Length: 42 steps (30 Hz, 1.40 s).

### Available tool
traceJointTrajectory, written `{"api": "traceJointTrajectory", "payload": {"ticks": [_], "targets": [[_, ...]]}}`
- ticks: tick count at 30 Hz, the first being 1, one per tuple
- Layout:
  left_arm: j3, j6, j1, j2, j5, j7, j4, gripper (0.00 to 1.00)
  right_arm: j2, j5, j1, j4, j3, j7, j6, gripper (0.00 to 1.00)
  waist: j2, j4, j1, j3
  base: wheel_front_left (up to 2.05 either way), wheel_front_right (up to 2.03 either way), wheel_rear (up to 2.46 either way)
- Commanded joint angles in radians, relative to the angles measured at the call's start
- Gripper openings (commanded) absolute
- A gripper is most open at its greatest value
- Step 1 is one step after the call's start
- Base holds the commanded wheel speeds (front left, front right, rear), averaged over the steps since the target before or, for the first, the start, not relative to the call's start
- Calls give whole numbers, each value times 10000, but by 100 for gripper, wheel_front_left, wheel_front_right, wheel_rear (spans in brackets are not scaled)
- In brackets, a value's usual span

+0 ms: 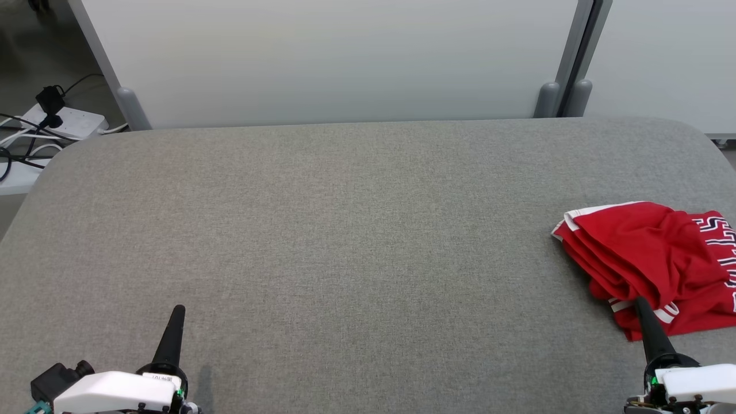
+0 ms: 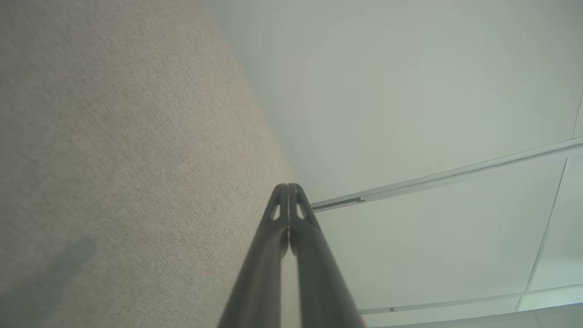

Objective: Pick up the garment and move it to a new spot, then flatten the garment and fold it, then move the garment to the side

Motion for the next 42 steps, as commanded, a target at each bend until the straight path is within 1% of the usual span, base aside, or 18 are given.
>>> {"api": "traceJointTrajectory", "payload": {"ticks": [1, 26, 42], "targets": [[438, -244, -695, -10, -324, 88, -155, 0, -160, 415, -522, -191, 151, 131, 2, 0, 0, 15, -1, 4, 0, 0, 0], [1378, -1105, -1131, -741, -2313, 734, 400, 0, -141, 3160, -1027, 338, 11, 710, 2, 0, 0, 170, -1, 45, 0, 0, 0], [1428, -1126, -1144, -777, -2336, 772, 413, 0, -98, 3174, -1044, 354, -51, 771, 2, 0, 0, 174, -1, 46, 0, 0, 0]]}}
